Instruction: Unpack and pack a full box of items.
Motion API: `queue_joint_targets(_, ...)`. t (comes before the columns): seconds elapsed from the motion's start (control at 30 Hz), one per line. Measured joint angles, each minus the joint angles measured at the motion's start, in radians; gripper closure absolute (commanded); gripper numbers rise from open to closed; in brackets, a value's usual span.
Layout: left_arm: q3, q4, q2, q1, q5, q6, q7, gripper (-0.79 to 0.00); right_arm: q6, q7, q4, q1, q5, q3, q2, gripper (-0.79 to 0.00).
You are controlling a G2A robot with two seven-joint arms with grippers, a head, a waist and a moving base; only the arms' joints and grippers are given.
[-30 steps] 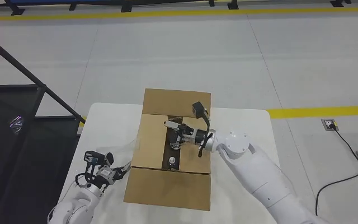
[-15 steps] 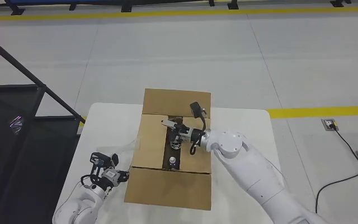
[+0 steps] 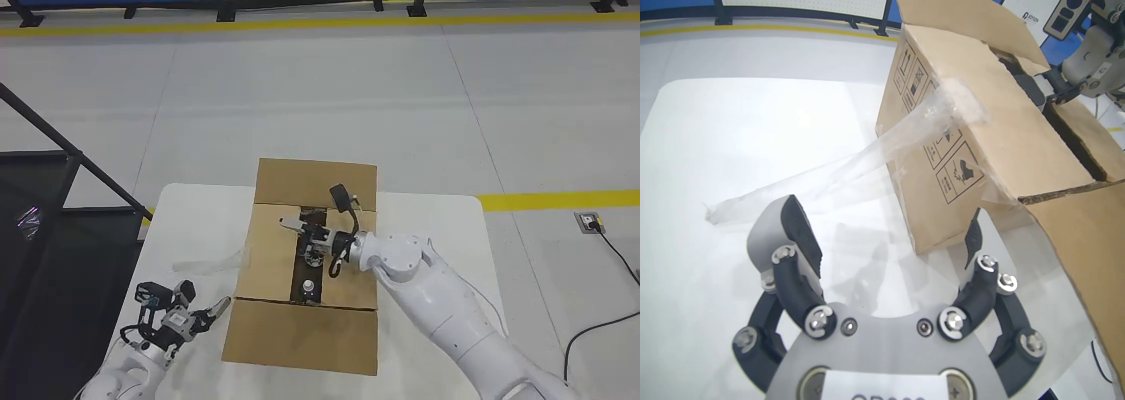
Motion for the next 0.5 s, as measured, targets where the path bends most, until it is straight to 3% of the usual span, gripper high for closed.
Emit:
queue_joint_targets(0.23,-0.028,-0.059,0.004,0.052,0.025,-0.039,0.043,-0.785,-0.052,0.075,0.037,0.016,0.074,0.021,-0.017,-0.785)
queue_joint_targets(0.5,-0.032,-0.178,0.009,0.098,0.085,-0.088,0.039,-0.785,-0.110,0.068,0.000,0.007,0.077,0.032,-0.030,-0.785)
